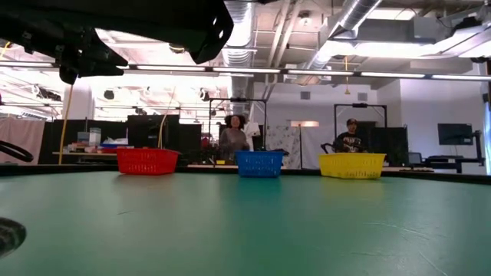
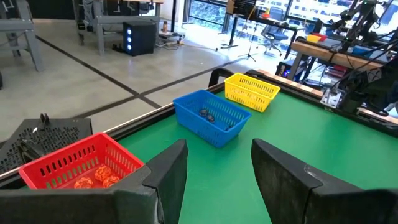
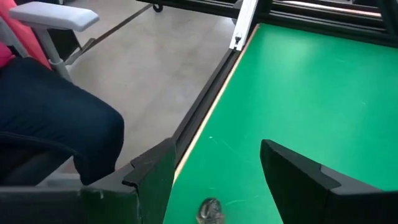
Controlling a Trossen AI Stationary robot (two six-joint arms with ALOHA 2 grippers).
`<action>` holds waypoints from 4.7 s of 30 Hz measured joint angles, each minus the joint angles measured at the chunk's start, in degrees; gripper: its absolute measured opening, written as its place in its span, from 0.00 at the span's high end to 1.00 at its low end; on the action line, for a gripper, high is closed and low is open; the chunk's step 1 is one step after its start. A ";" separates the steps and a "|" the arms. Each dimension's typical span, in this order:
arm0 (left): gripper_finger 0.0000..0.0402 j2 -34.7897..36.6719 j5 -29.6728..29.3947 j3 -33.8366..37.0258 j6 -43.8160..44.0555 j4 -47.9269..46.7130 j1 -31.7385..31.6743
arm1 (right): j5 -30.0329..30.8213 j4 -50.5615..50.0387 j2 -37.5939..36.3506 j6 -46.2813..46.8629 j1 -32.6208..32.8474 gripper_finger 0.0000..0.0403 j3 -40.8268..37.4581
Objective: Sort Halloween decoration
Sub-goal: Put the black skull toy into the blue bin
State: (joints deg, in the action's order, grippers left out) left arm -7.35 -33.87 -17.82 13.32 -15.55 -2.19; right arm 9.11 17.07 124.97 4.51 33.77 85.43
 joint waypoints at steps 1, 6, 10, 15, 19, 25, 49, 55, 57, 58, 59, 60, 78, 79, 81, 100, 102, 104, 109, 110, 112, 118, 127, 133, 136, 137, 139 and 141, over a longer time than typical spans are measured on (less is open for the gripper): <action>0.58 0.00 0.00 0.00 0.00 0.00 -0.01 | 0.01 0.07 0.00 0.00 0.05 0.34 0.00; 0.58 0.00 0.00 0.00 0.00 0.00 -0.01 | 0.01 1.28 0.16 0.04 0.51 0.34 0.00; 0.58 0.02 0.01 0.00 0.04 0.00 0.01 | -0.21 3.73 3.51 0.11 0.43 0.34 0.10; 0.58 0.02 -0.02 0.00 0.25 0.26 0.00 | -1.75 4.81 7.27 2.08 -0.65 0.34 2.29; 0.58 0.02 0.00 0.00 0.24 0.46 -0.01 | -2.04 3.56 7.35 2.11 -1.42 0.34 2.58; 0.58 0.02 -0.01 0.00 0.15 0.52 -0.01 | -8.88 -1.61 6.59 3.43 -3.03 0.34 2.49; 0.58 0.02 0.00 0.00 0.00 0.48 0.02 | -14.83 -7.29 6.89 -0.07 -4.67 0.34 2.53; 0.58 0.02 0.00 0.00 0.00 0.44 -0.01 | -13.18 -8.91 7.21 -0.09 -4.67 0.40 2.58; 0.58 0.02 0.00 0.00 0.00 0.47 0.01 | -12.15 -8.54 7.21 -0.47 -4.63 0.44 2.56; 0.58 0.02 0.00 0.00 0.00 0.46 0.02 | -12.05 -8.09 7.23 -1.14 -4.61 0.46 2.56; 0.58 0.02 0.00 0.00 0.00 0.46 0.00 | -12.05 -7.95 7.26 -1.43 -4.64 0.48 2.54; 0.58 0.02 0.00 0.00 0.00 0.46 0.02 | -12.05 -7.98 7.27 -1.66 -4.67 0.50 2.54; 0.58 0.01 0.00 0.00 0.00 0.46 -0.01 | -8.75 -7.60 7.41 0.20 -5.77 0.90 2.43; 0.58 0.02 0.00 0.00 0.00 0.46 0.01 | -8.73 -7.62 7.41 0.20 -5.89 0.91 2.43; 0.58 0.02 0.00 0.00 -0.01 0.46 0.01 | -8.18 -7.70 7.41 0.17 -6.15 0.94 2.43; 0.58 0.00 0.02 0.00 0.00 0.46 -0.01 | -8.97 -14.55 1.18 -4.14 -11.48 0.92 2.14; 0.58 0.02 0.02 0.00 -0.04 0.44 -0.01 | -15.51 -13.55 -0.45 -5.43 -10.92 0.90 2.29; 0.58 0.02 0.00 0.00 -0.04 0.46 0.01 | -18.77 -12.43 -0.98 -6.54 -9.84 0.87 2.45; 0.58 0.00 0.02 0.00 -0.02 0.46 -0.01 | -17.48 -11.91 0.14 -8.94 -8.03 0.74 2.25; 0.58 0.01 0.02 0.00 -0.02 0.44 0.00 | -16.69 -11.70 0.22 -9.11 -7.84 0.70 2.25; 0.58 0.02 0.01 0.00 -0.02 0.44 -0.01 | -16.49 -10.24 0.94 -9.07 -7.94 0.61 2.41; 0.58 0.00 0.02 0.00 -0.02 -0.04 -0.01 | -19.14 -4.07 3.22 -6.81 -8.13 0.37 2.60; 0.58 0.00 0.02 0.00 -0.02 -0.13 0.02 | -19.77 -1.12 4.83 -6.46 -7.51 0.37 2.63; 0.58 0.00 0.02 0.00 0.00 -0.11 0.02 | -19.75 1.78 4.74 -7.56 -7.64 0.37 2.69; 0.58 0.00 0.02 0.00 0.00 -0.09 0.02 | -19.75 2.79 4.74 -7.66 -7.51 0.37 2.69; 0.58 0.01 0.02 0.00 0.00 -0.09 -0.01 | -19.74 3.45 4.77 -7.87 -7.34 0.37 2.69; 0.58 0.00 0.02 0.00 0.00 -0.09 -0.01 | -19.67 4.96 6.20 -7.86 -7.17 0.37 3.41; 0.58 0.00 0.02 0.00 0.04 -0.09 -0.01 | -19.66 4.57 7.76 -7.80 -7.25 0.37 4.80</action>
State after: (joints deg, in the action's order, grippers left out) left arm -7.35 -33.85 -17.82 13.36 -15.64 -2.20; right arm -10.55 21.64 132.73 -3.29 26.52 90.22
